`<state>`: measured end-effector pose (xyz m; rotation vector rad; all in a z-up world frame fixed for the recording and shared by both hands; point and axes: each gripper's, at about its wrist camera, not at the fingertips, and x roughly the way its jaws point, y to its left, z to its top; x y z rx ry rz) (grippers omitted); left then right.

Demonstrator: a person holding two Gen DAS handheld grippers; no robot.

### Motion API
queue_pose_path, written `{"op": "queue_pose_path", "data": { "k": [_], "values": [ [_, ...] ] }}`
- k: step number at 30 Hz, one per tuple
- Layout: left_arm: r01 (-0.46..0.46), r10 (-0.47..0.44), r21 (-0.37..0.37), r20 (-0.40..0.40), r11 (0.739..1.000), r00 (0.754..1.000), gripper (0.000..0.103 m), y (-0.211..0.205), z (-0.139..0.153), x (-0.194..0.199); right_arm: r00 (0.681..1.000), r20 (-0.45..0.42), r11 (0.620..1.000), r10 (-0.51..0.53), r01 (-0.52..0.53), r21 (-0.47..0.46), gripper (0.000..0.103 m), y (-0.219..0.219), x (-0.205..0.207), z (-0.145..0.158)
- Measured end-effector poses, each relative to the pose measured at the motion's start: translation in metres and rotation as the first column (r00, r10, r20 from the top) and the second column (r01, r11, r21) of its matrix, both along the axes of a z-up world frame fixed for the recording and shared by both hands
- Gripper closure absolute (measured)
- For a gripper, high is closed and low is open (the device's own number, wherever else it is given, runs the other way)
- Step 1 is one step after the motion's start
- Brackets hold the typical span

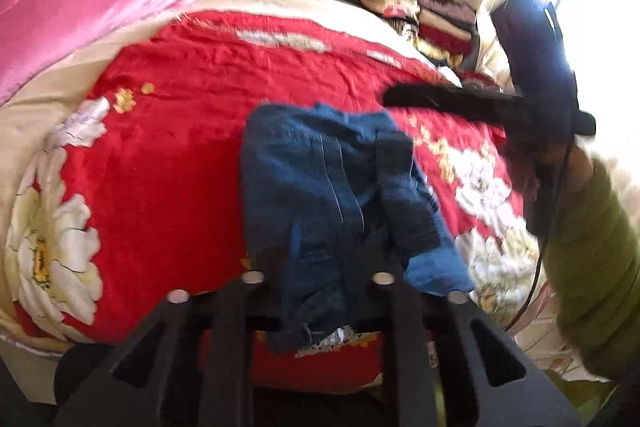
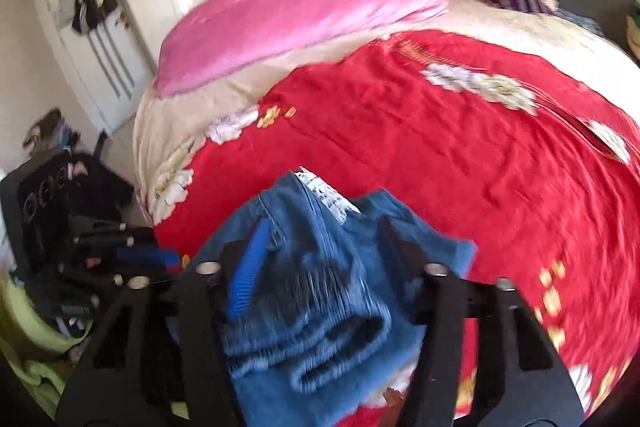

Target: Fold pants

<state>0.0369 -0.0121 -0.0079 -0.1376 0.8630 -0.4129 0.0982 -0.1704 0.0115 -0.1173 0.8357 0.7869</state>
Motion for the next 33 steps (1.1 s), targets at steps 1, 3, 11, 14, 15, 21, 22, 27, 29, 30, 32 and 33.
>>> {"op": "queue_pose_path", "data": {
  "k": [1, 3, 11, 14, 15, 21, 22, 27, 29, 30, 32, 33],
  "values": [
    [0.025, -0.025, 0.008, -0.018, 1.0, 1.0, 0.089, -0.007, -0.006, 0.001, 1.0, -0.019, 1.0, 0.021, -0.022, -0.02, 0.071, 0.012, 0.009, -0.005],
    [0.069, -0.068, 0.033, -0.045, 0.997, 0.997, 0.091, -0.021, -0.014, -0.005, 0.998, -0.039, 0.998, 0.039, -0.041, -0.048, 0.072, 0.024, 0.019, -0.012],
    [0.127, -0.121, 0.082, -0.076, 0.988, 0.99, 0.091, -0.038, -0.032, -0.016, 0.995, -0.058, 0.982, 0.08, -0.088, -0.165, 0.099, 0.05, 0.016, -0.041],
    [0.134, -0.128, 0.08, -0.077, 0.988, 0.989, 0.091, -0.039, -0.033, -0.017, 1.0, -0.006, 0.978, 0.03, -0.03, -0.206, 0.099, 0.052, 0.021, -0.04],
    [0.135, -0.129, 0.078, -0.076, 0.988, 0.989, 0.091, -0.038, -0.033, -0.017, 1.0, -0.021, 0.976, 0.019, -0.023, -0.216, 0.099, 0.053, 0.026, -0.045],
    [0.134, -0.128, 0.061, -0.081, 0.989, 0.988, 0.09, -0.038, -0.034, -0.019, 1.0, -0.012, 0.968, -0.019, 0.016, -0.251, 0.099, 0.058, 0.031, -0.065],
    [0.135, -0.13, 0.058, -0.083, 0.989, 0.988, 0.09, -0.037, -0.034, -0.019, 1.0, -0.007, 0.972, -0.027, 0.025, -0.232, 0.097, 0.055, 0.03, -0.061],
    [0.134, -0.13, 0.036, -0.082, 0.99, 0.988, 0.088, -0.034, -0.032, -0.019, 0.995, 0.036, 0.992, -0.096, 0.098, -0.081, 0.075, 0.017, 0.009, -0.022],
    [0.139, -0.137, 0.025, -0.082, 0.99, 0.987, 0.085, -0.034, -0.031, -0.021, 0.993, 0.056, 0.993, -0.106, 0.108, -0.037, 0.07, 0.001, -0.004, -0.008],
    [0.141, -0.139, 0.019, -0.083, 0.99, 0.987, 0.082, -0.033, -0.03, -0.022, 0.992, 0.064, 0.993, -0.112, 0.114, -0.027, 0.069, -0.004, -0.009, -0.004],
    [0.146, -0.146, 0.004, -0.08, 0.989, 0.986, 0.075, -0.033, -0.027, -0.026, 0.989, 0.093, 0.993, -0.116, 0.116, -0.003, 0.064, -0.019, -0.029, 0.007],
    [0.145, -0.145, 0.002, -0.077, 0.989, 0.987, 0.072, -0.032, -0.024, -0.027, 0.988, 0.106, 0.993, -0.114, 0.114, 0.005, 0.063, -0.023, -0.039, 0.011]
  ]
}}
